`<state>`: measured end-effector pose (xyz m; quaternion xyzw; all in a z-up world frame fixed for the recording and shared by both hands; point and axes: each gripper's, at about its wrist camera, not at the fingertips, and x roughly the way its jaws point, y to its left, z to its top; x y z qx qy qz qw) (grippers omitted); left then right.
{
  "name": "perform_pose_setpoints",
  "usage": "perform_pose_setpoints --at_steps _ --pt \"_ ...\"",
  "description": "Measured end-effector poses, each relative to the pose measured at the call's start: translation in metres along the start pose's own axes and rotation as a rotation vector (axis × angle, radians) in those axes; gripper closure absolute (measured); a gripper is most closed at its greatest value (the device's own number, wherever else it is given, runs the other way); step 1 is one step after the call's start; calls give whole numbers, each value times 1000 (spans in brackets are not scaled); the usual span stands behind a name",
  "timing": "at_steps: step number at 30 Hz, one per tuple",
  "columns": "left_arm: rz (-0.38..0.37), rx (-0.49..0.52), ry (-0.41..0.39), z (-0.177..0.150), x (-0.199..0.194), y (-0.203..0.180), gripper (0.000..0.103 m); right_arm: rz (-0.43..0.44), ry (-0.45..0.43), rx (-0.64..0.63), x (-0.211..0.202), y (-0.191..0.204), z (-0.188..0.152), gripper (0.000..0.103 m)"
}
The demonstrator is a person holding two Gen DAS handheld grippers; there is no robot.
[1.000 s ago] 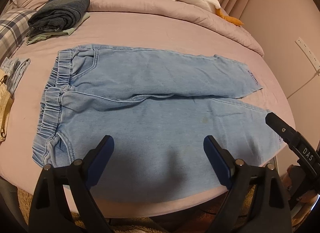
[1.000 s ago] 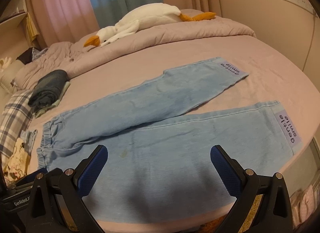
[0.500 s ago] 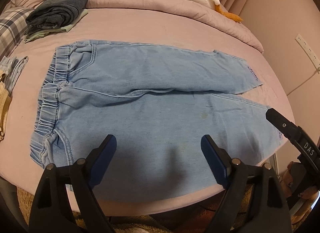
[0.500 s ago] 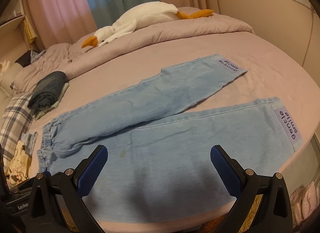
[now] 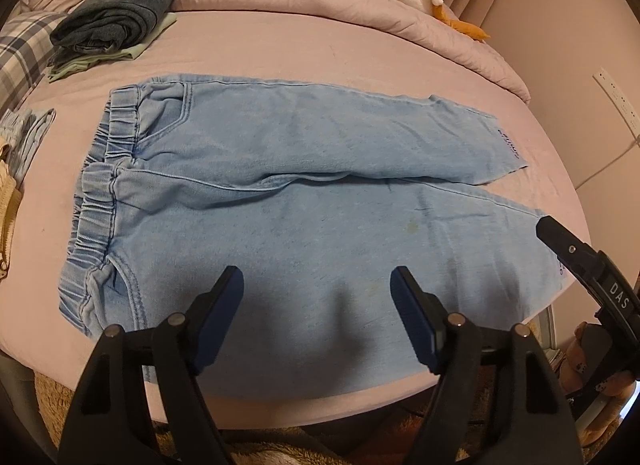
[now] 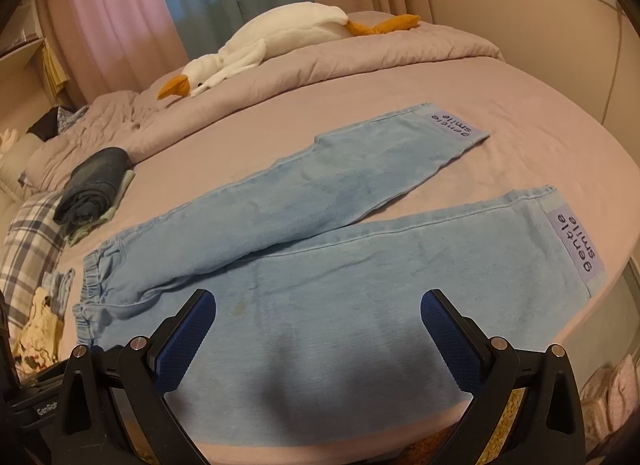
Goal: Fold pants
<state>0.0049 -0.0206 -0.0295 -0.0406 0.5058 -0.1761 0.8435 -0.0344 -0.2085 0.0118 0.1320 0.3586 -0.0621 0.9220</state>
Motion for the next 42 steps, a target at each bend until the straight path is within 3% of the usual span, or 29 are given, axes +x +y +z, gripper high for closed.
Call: perform_pose_setpoints --at_steps 22,30,35,40,42 --pt "-3 -12 -28 3 -6 0 26 -46 -1 17 -1 -13 1 0" --pt "81 -104 -40 23 -11 28 15 -42 -1 28 -2 -16 4 0" --pt "70 -201 -96 46 -17 51 9 -49 -25 48 7 -20 41 0" --pt "45 -267 -25 65 -2 65 10 -21 47 105 47 -19 88 0" --pt "30 -275 -31 73 0 70 10 22 87 125 70 -13 111 0"
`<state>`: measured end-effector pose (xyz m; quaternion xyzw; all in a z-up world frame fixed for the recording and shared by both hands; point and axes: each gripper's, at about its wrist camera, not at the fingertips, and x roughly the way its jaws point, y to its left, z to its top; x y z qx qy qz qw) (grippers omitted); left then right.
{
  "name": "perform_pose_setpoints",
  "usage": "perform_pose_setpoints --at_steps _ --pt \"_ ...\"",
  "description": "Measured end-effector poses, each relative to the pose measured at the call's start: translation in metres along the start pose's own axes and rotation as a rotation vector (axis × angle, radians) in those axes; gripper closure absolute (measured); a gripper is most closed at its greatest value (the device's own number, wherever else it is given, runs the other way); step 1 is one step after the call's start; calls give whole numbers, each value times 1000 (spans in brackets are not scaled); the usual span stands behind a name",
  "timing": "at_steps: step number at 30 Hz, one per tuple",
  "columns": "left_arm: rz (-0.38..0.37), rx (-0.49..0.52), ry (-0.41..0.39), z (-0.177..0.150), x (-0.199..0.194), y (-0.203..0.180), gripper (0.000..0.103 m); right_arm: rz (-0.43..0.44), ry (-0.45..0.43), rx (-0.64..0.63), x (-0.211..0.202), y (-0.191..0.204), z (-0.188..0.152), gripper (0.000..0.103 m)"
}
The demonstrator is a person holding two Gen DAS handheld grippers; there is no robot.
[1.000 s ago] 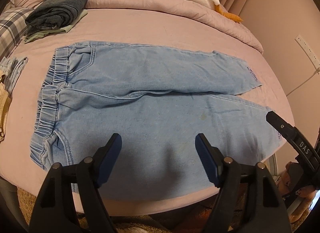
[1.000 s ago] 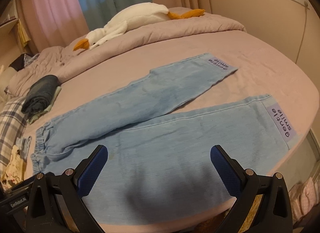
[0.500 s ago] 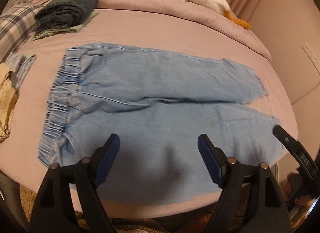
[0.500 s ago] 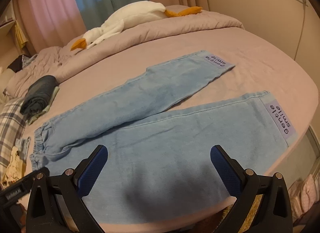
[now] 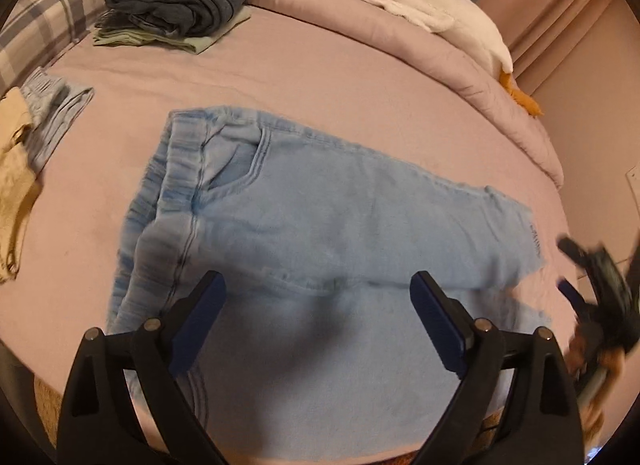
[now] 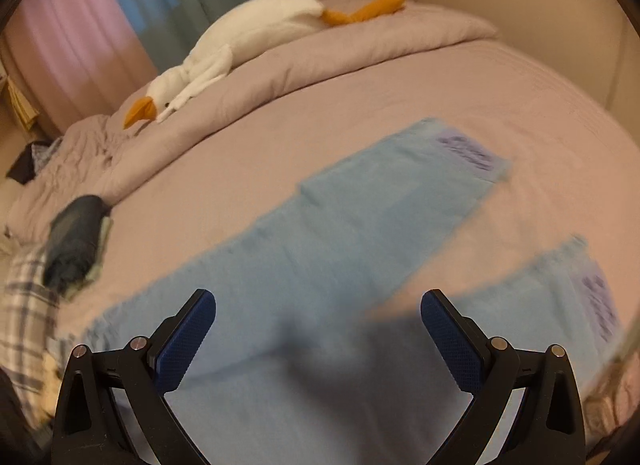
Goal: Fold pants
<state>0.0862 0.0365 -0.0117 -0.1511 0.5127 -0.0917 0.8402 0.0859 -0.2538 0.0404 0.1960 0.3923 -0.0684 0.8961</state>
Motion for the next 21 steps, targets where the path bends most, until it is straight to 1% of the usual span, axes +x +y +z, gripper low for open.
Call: perform_pose_setpoints --at_steps 1,2,4,5,8,10,12,13,14,15,16,17,18,19,20,21 --pt "16 -11 -5 4 2 2 10 27 34 15 16 6 16 0" --pt "31 -25 -9 6 3 4 10 34 46 25 23 9 24 0" --pt "42 -59 -6 10 8 10 10 18 69 49 49 17 47 0" --pt "38 -68 -1 10 10 12 10 -21 72 54 65 22 59 0" --pt "31 -89 15 11 15 17 10 -123 87 65 104 29 79 0" --pt "51 -87 -8 12 13 17 10 -196 113 73 131 29 86 5" --pt "80 -75 -29 13 12 14 10 -263 135 63 160 27 89 8" --pt "94 -62 -37 13 12 11 10 -284 141 60 167 24 91 9" --pt "96 -51 -38 15 14 10 10 -325 140 50 178 19 91 17" --pt "92 -44 -35 16 16 9 10 -364 146 49 185 14 90 30" --pt "82 -43 -30 17 18 8 10 -397 157 57 191 7 89 32" --pt "69 -47 -25 19 19 7 10 -382 124 54 190 4 86 33" --pt "66 -50 -25 20 21 6 10 -386 95 30 187 4 85 51" --pt "72 -53 -29 21 22 4 10 -411 86 7 184 5 84 62" --pt "82 -49 -40 22 22 1 10 -424 78 -15 180 4 83 77" --pt "86 -43 -45 22 22 -1 10 -406 77 -10 173 1 83 93"
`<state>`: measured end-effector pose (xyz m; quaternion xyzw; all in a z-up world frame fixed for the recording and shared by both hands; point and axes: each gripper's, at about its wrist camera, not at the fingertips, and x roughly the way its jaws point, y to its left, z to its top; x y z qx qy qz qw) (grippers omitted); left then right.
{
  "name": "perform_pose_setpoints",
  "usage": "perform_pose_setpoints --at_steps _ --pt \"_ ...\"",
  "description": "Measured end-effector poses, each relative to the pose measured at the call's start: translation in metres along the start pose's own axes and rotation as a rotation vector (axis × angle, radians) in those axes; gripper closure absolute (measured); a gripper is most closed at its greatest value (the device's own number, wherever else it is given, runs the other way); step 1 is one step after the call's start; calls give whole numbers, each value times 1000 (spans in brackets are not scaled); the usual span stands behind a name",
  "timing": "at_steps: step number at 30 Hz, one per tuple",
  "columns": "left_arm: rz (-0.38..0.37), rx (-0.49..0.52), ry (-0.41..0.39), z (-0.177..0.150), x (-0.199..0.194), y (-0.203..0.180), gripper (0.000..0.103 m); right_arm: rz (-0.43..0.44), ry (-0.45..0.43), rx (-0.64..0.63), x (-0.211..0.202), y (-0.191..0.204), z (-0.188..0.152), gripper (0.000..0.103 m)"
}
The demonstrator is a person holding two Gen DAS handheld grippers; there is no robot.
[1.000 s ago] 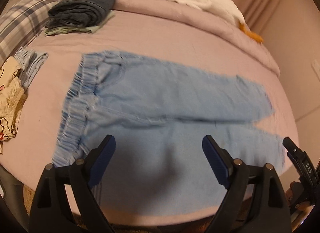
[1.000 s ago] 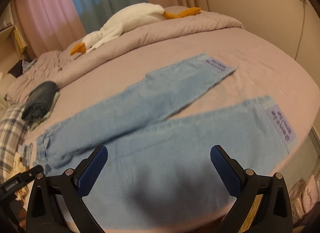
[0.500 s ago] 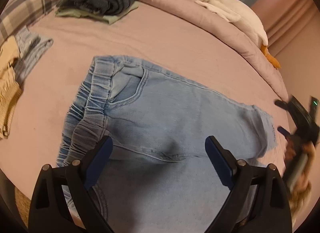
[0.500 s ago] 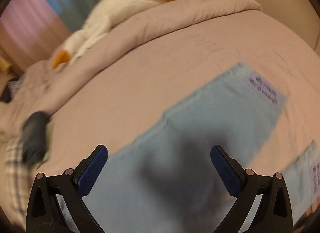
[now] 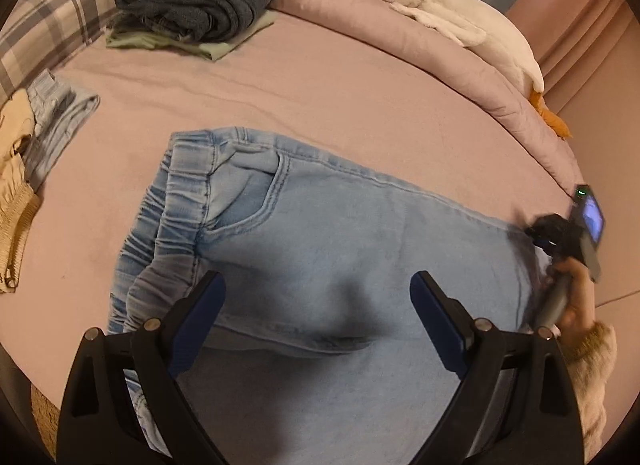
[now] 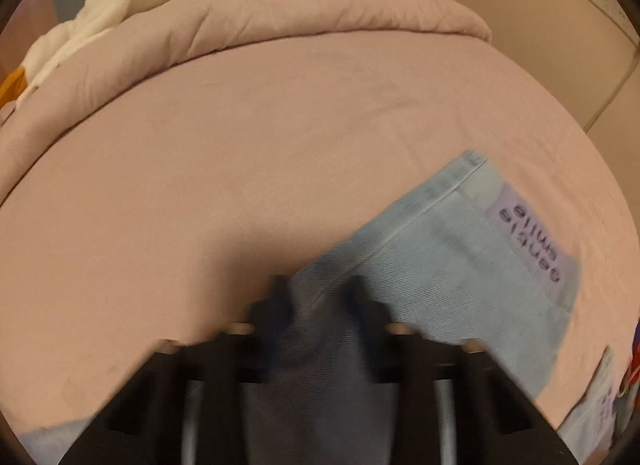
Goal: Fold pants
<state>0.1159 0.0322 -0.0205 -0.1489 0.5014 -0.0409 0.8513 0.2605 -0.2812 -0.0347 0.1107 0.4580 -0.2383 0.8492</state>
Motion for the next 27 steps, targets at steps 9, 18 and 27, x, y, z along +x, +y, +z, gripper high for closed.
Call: perform_pose_setpoints --at_steps 9,18,27 --pt "-123 -56 27 16 11 -23 10 390 -222 134 -121 -91 -54 97" --pt "-168 -170 127 47 51 -46 10 460 -178 225 -131 -149 -164 97" --pt "-157 -268 282 47 106 -40 83 430 -158 192 -132 -146 -171 98"
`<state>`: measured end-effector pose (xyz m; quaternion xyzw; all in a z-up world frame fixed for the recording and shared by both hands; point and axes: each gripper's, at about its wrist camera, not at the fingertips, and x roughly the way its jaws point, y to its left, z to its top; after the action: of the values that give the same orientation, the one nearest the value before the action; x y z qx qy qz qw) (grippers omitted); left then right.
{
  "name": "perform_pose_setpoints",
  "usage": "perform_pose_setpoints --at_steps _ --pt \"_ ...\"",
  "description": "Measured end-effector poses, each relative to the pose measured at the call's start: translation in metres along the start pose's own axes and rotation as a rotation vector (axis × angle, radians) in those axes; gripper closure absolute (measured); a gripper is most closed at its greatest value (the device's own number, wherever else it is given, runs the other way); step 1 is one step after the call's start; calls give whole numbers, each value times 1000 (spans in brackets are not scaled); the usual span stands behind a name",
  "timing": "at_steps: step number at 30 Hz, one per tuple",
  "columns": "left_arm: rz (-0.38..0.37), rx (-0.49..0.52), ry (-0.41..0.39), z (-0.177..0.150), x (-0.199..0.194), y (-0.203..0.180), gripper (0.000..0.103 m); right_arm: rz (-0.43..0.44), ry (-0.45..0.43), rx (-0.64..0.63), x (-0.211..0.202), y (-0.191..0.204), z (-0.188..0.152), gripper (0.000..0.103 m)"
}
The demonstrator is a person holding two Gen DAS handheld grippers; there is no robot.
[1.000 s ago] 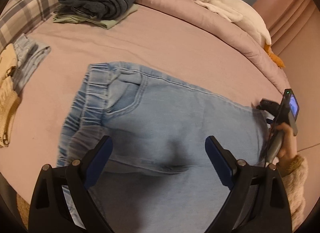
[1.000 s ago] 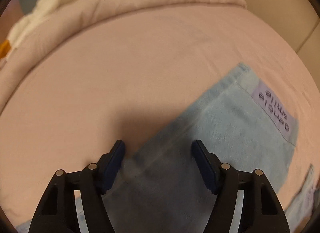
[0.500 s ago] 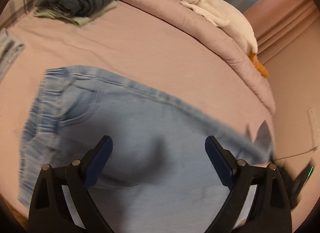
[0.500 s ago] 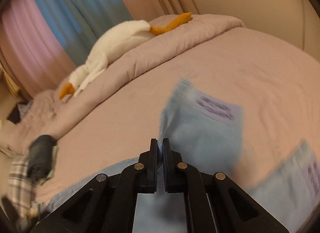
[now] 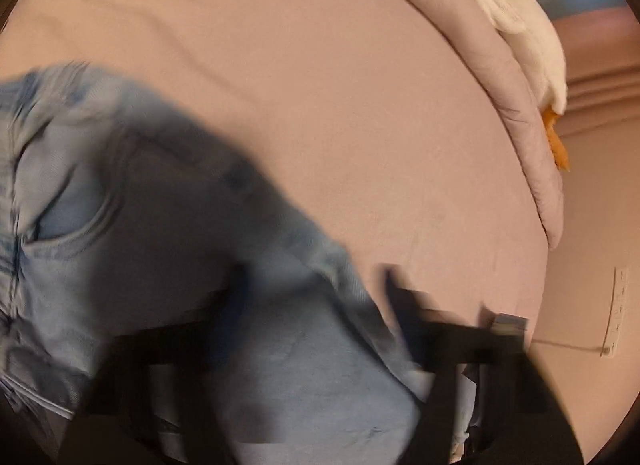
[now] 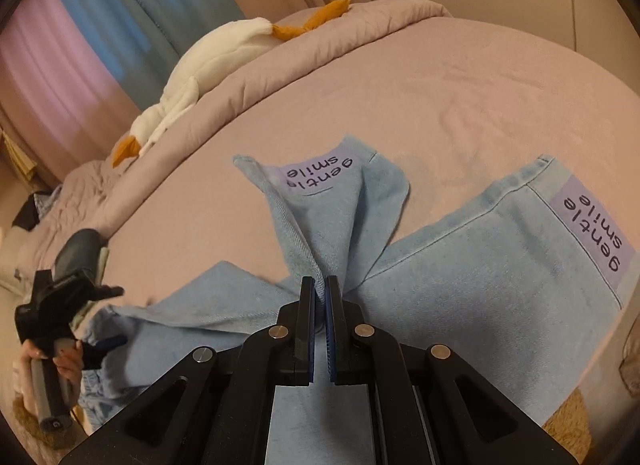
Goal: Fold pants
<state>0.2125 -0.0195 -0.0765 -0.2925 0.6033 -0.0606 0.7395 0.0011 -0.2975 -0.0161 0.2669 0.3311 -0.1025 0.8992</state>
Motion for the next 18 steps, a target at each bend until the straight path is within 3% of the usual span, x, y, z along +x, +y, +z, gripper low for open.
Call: perform_pose_setpoints --at_steps 2,9,10,12,14,16,18 --pt "-50 -11 16 -10 -6 7 95 14 4 -2 0 -1 -2 98" --pt "-271 225 -156 -90 -115 35 95 -11 -50 -19 -43 -11 -2 98" --pt "-268 247 -163 -107 -123 47 95 -25 -55 -31 -50 -11 -4 98" --pt "-187 282 -135 -134 -119 69 95 -74 -16 -41 -56 -17 -15 98" --pt "-121 284 -55 -153 -101 96 95 -106 36 -32 -52 -28 -29 98" --pt "-119 222 21 -160 -85 120 95 -129 99 -5 -42 -41 -44 98" --pt "-157 178 34 -155 -83 135 92 -149 152 4 -32 -48 -52 98"
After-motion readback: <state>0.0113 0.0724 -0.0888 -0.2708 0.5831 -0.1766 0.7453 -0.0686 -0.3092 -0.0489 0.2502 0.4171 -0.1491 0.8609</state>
